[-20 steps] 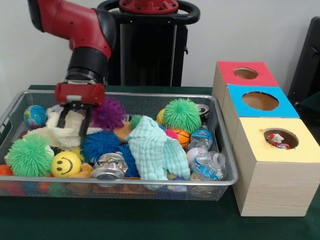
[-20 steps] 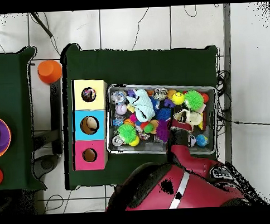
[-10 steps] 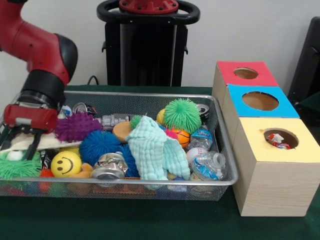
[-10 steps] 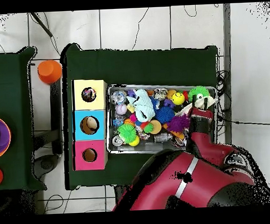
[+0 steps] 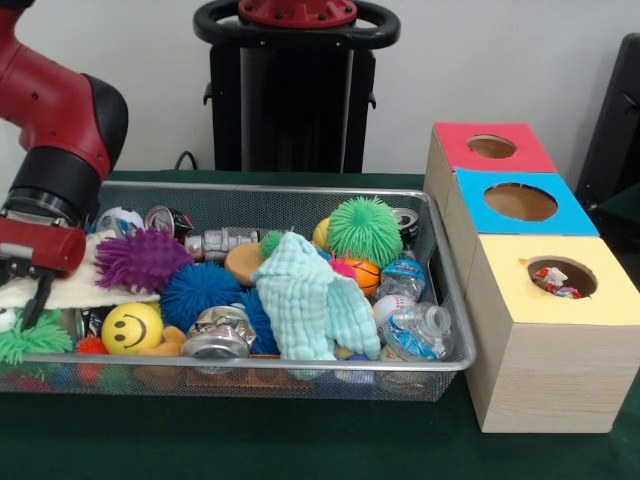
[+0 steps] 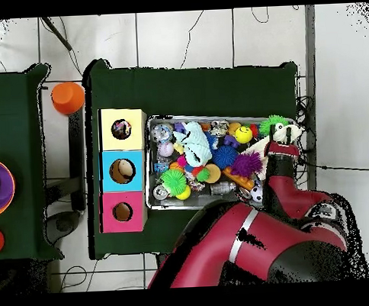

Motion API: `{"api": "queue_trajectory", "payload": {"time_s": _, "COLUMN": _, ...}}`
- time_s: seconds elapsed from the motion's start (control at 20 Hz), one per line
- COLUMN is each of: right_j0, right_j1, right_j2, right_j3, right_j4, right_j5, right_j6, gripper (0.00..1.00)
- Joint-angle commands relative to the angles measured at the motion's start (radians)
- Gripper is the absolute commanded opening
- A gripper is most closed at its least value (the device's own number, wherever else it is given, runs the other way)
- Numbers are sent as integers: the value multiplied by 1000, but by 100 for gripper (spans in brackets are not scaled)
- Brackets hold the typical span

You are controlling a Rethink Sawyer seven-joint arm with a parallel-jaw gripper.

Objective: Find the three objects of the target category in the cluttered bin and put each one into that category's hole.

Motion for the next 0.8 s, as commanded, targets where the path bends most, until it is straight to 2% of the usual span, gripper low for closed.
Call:
{"api": "queue_trajectory", "payload": {"time_s": 0.05, "right_j0": 35, "right_j1": 50, "right_j2": -8, "right_j3": -82, "right_j4": 90, "right_j5": -50, "right_j6": -235, "gripper": 100}}
{"api": "queue_trajectory", "payload": {"time_s": 0.6, "right_j0": 81, "right_j1": 63, "right_j2": -75, "right_j3": -63, "right_j4": 141, "right_j5": -52, "right_j6": -206, "gripper": 100}}
{"api": "queue_trajectory", "payload": {"time_s": 0.75, "right_j0": 103, "right_j1": 42, "right_j2": -91, "right_j3": -41, "right_j4": 94, "right_j5": 6, "right_j6": -128, "gripper": 100}}
{"api": "queue_trajectory", "payload": {"time_s": 0.8, "right_j0": 114, "right_j1": 12, "right_j2": -92, "right_j3": -22, "right_j4": 46, "right_j5": 38, "right_j6": -58, "gripper": 100}}
